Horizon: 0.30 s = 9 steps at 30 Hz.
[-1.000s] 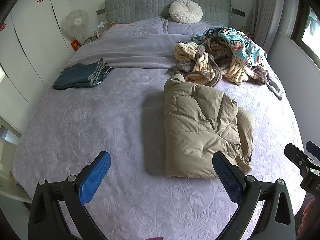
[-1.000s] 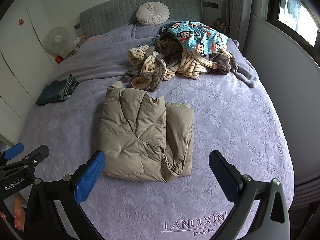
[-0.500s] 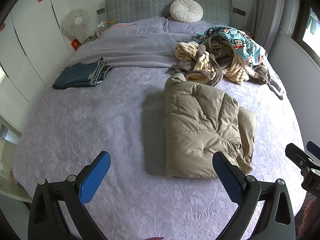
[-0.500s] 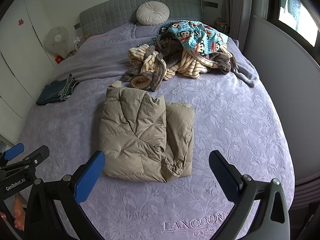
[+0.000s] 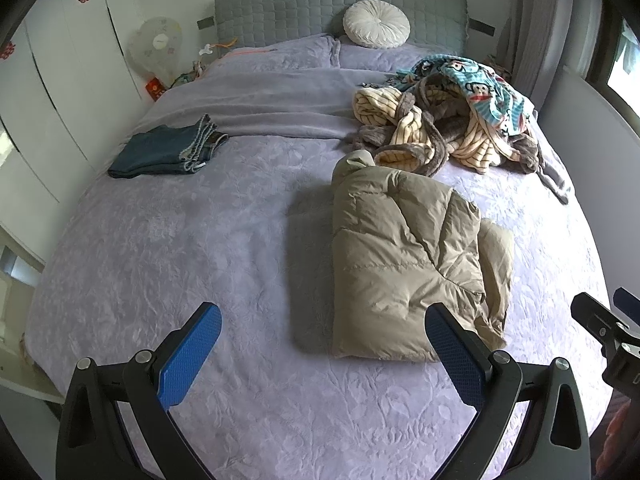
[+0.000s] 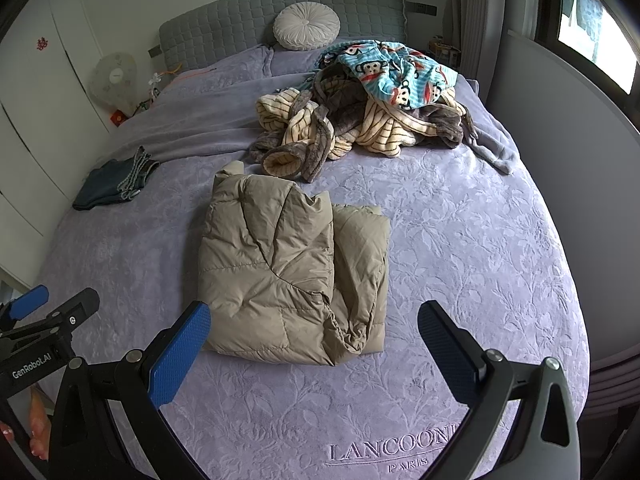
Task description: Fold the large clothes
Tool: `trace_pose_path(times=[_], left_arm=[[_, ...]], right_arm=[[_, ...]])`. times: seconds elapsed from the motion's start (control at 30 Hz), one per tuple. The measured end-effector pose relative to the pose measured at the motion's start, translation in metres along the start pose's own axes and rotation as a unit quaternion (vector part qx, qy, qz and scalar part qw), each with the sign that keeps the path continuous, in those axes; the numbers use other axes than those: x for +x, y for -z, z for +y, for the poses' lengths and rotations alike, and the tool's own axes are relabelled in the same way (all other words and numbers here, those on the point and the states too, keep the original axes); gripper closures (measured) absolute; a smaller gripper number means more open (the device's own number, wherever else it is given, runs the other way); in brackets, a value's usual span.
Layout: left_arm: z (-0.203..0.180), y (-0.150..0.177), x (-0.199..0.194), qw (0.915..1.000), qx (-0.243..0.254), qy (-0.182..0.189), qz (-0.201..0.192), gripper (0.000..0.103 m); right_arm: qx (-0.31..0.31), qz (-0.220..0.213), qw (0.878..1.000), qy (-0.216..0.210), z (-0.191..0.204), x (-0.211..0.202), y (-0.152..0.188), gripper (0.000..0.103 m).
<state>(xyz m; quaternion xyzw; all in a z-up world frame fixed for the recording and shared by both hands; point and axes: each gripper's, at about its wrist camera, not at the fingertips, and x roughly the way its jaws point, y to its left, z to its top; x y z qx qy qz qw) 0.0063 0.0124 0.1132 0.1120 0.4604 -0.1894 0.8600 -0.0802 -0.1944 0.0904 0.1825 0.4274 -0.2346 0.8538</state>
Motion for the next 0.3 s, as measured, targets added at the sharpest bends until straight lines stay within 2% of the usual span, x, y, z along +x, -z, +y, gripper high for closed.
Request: trace_pose_path(times=[0.3], left_arm=[[0.0002, -0.0054, 0.0029, 0.9999, 0.009, 0.011, 0.005, 0.001]], right_arm=[[-0.002, 0.001, 1.000, 0.000, -0.0016, 0.0014, -0.0003, 0.000]])
